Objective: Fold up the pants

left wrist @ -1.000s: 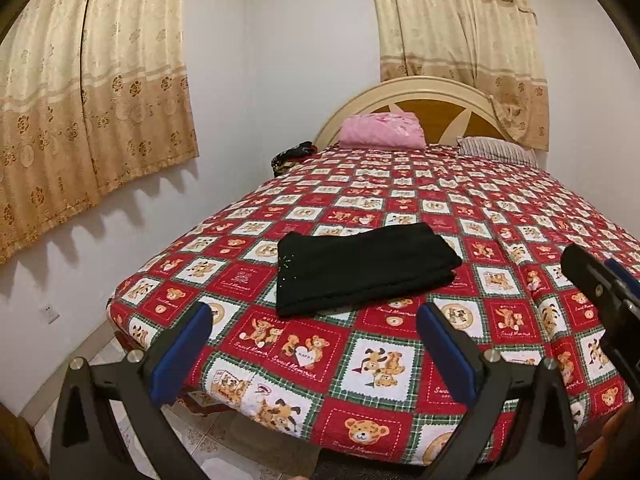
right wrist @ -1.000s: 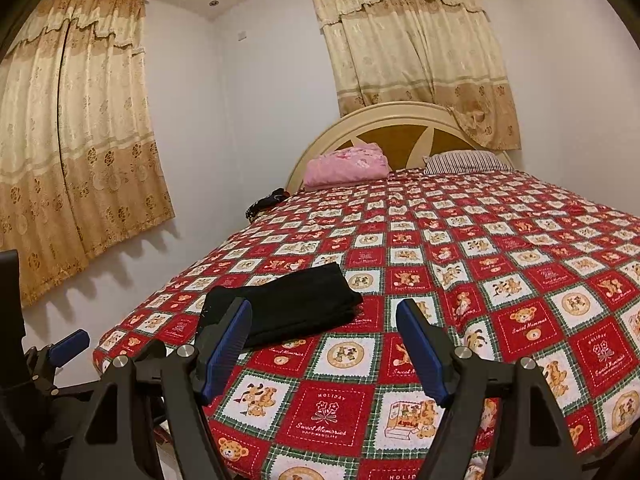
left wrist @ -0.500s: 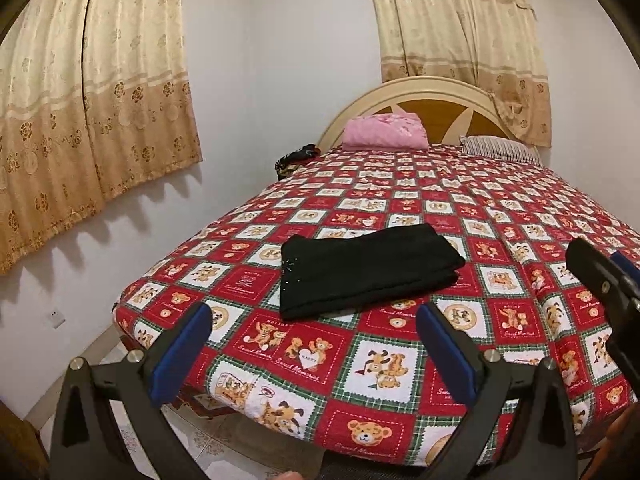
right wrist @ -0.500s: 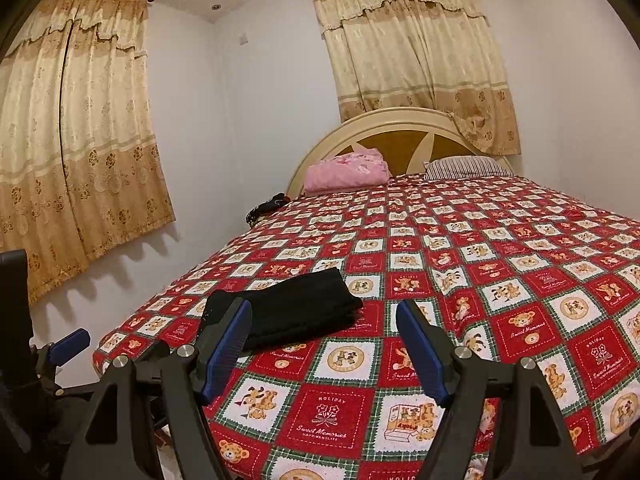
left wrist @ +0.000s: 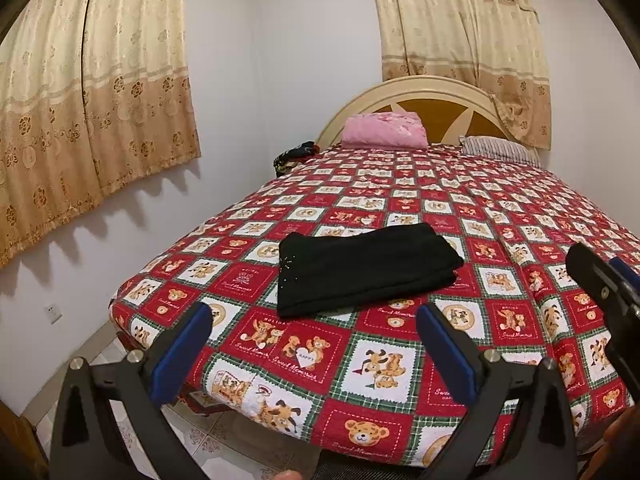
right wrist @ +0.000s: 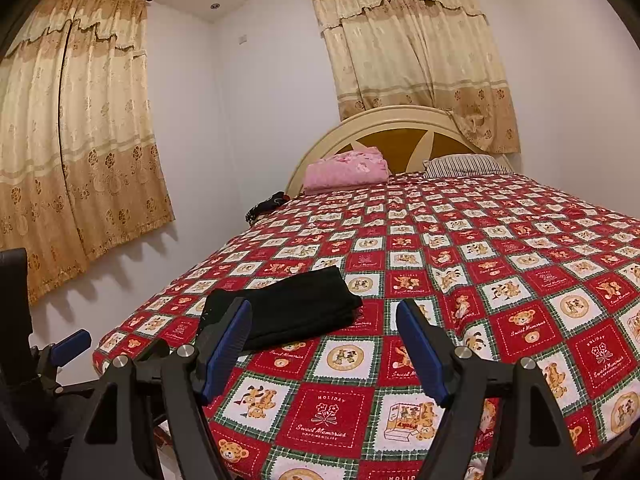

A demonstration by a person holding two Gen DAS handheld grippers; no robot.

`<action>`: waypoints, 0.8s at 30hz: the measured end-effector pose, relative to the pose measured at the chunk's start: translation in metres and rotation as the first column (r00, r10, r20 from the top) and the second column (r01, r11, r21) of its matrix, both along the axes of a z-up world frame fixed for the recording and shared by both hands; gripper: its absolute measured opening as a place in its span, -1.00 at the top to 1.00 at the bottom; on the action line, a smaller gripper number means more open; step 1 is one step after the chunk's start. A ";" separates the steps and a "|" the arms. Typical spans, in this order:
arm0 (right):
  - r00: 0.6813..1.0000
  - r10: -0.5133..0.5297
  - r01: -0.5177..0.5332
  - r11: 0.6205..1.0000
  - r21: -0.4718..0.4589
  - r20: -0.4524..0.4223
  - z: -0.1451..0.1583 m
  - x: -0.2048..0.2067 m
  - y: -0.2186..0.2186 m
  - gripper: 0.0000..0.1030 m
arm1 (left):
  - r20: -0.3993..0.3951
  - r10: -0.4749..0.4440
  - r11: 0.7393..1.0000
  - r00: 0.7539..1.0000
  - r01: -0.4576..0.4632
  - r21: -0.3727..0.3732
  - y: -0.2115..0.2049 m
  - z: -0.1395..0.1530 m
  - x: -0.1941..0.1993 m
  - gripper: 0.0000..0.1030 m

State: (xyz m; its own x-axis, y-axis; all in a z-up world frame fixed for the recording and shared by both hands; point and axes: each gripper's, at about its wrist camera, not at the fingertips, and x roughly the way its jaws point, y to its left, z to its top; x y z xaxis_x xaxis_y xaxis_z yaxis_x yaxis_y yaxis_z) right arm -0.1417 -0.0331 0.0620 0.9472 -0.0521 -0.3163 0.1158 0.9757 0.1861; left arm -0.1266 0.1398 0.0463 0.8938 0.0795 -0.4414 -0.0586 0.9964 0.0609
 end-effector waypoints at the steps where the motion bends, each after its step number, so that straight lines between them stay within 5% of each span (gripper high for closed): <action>1: 1.000 -0.001 0.001 1.000 0.000 0.000 0.000 0.000 0.000 -0.48 | 0.000 -0.001 1.000 1.000 0.001 -0.001 0.000 0.000 0.000 -1.00; 12: 1.000 -0.007 0.007 1.000 0.001 -0.002 -0.001 -0.002 -0.002 -0.48 | 0.033 0.035 0.999 0.999 -0.036 0.038 -0.002 0.004 -0.001 -1.00; 24: 1.000 -0.005 0.005 1.000 0.001 -0.005 -0.001 -0.002 -0.004 -0.48 | 0.028 -0.007 1.000 1.000 0.007 -0.019 0.003 0.002 -0.001 -1.00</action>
